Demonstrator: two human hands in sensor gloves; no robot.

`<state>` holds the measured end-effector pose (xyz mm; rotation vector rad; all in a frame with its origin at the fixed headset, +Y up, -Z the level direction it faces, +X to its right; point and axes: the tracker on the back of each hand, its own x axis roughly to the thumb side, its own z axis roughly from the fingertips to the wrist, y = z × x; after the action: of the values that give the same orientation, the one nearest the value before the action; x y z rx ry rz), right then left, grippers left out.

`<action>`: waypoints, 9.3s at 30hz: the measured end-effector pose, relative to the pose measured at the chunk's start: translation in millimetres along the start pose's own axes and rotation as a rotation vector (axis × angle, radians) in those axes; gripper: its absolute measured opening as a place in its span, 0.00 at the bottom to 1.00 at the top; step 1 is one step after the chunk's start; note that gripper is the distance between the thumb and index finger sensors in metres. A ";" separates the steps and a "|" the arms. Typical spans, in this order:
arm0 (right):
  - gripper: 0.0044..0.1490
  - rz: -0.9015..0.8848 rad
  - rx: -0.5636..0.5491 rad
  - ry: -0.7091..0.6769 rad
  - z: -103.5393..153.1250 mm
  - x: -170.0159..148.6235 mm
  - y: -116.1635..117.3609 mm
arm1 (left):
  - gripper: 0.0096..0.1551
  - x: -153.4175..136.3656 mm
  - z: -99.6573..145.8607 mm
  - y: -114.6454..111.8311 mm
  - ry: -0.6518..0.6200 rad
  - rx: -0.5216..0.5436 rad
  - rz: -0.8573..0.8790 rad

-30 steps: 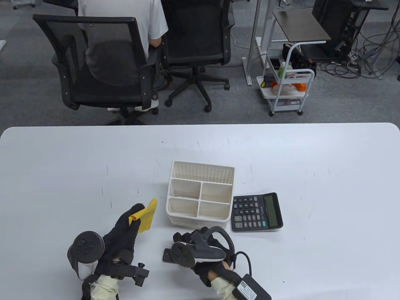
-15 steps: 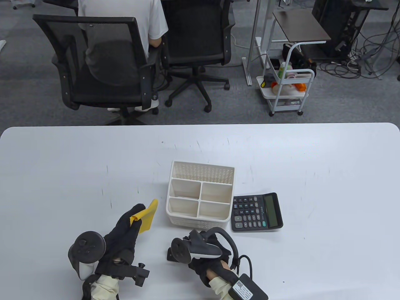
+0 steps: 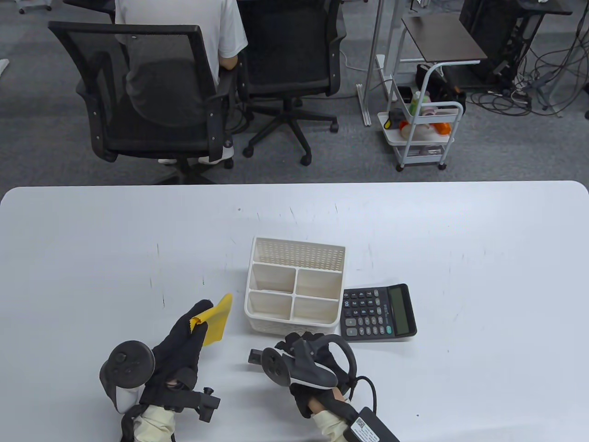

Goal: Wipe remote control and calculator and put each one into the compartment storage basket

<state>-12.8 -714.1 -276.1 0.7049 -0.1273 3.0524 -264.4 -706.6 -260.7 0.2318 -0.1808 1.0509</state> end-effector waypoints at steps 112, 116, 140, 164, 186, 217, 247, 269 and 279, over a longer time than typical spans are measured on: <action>0.48 -0.361 -0.433 -0.146 9.3 61.5 -17.0 | 0.39 -4.4 2.7 -27.9 0.013 -0.247 0.649; 0.51 -0.323 -0.413 -0.203 8.6 65.2 -17.2 | 0.39 -5.2 2.6 -24.3 0.005 -0.220 0.645; 0.49 -0.240 -0.525 -0.262 15.3 69.1 -18.7 | 0.39 2.9 3.6 -17.2 -0.096 -0.204 0.675; 0.46 -0.240 -0.511 -0.127 12.4 54.2 -16.8 | 0.27 -8.6 1.6 -7.6 -0.038 -0.124 0.629; 0.44 -0.275 -0.562 -0.185 17.1 60.6 -22.9 | 0.37 -4.1 2.2 -17.5 -0.055 -0.173 0.656; 0.36 -0.368 -0.695 0.040 20.6 36.9 -41.0 | 0.33 2.5 2.3 -29.8 -0.042 -0.279 0.540; 0.70 -0.305 -0.585 -0.026 14.3 22.4 -42.6 | 0.30 2.9 -3.7 -31.5 0.009 -0.431 0.137; 0.38 -0.990 -0.567 0.237 16.1 -24.1 -32.8 | 0.26 17.0 3.8 -11.9 -0.160 -0.018 -0.117; 0.31 -1.121 -0.645 0.391 22.5 -38.5 -24.5 | 0.30 32.8 9.4 -39.0 -0.383 -0.085 -0.627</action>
<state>32.3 -691.0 -270.9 0.0453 -0.4791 1.8377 -214.7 -700.4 -247.2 0.3825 -0.4639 0.3668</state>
